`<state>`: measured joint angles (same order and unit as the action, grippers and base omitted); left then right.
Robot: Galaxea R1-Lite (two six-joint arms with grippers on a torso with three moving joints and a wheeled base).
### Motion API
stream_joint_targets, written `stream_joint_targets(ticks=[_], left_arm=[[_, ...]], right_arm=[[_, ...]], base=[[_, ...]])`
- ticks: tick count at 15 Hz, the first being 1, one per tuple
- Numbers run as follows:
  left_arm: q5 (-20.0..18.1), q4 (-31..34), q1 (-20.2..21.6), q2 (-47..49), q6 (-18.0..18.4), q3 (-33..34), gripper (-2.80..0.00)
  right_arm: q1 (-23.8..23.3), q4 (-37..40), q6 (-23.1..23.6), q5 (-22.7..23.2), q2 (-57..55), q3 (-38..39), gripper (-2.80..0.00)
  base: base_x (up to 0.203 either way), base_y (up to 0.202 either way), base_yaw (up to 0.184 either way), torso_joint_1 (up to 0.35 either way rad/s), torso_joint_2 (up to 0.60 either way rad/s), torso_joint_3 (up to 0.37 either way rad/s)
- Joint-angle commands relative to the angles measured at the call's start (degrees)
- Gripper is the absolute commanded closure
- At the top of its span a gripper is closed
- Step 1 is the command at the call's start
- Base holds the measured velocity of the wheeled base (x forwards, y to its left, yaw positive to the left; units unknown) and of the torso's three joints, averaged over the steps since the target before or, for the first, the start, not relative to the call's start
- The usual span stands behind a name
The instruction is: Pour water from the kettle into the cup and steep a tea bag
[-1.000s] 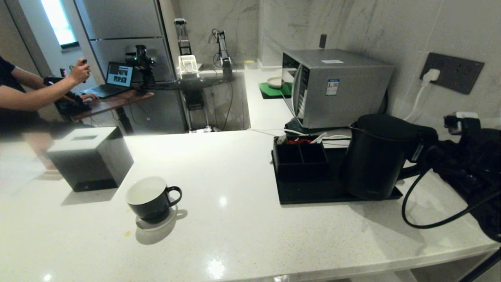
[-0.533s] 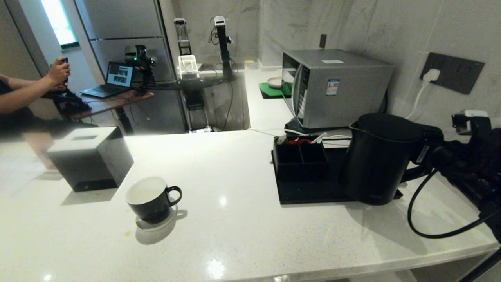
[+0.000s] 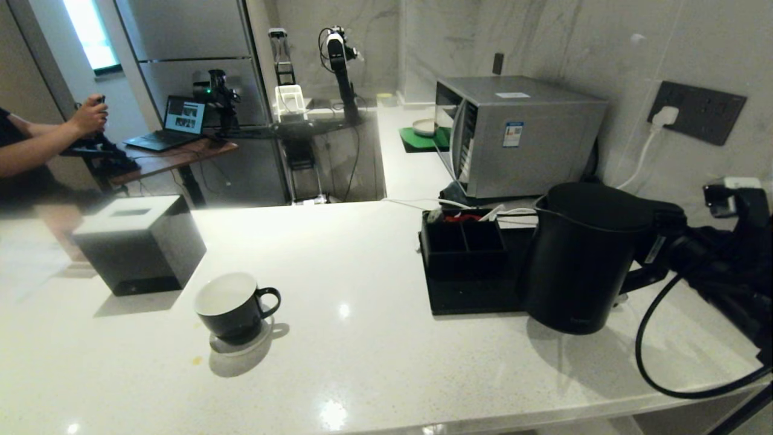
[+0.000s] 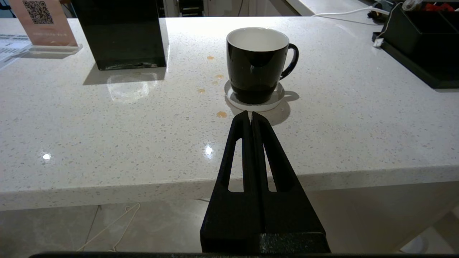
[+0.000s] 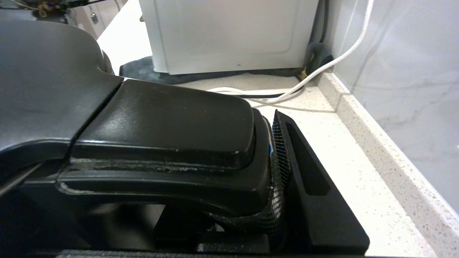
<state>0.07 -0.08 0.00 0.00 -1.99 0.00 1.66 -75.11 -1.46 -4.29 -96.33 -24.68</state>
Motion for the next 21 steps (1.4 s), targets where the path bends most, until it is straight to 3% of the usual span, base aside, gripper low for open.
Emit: stream_joint_targets(ticks=[1,21], left_arm=[[0.0,0.0,0.0,0.1,0.0,0.0,0.00],[0.0,0.0,0.0,0.1,0.0,0.0,0.00]], right_arm=[[0.3,-0.6,0.0,0.0,1.3,1.0,0.00],[0.2,-0.7,-0.1,-0.1,2.5,2.4,0.00]], base=[[0.000,0.000,0.000,0.000,0.00,0.000],[0.000,0.000,0.000,0.000,0.00,0.000]])
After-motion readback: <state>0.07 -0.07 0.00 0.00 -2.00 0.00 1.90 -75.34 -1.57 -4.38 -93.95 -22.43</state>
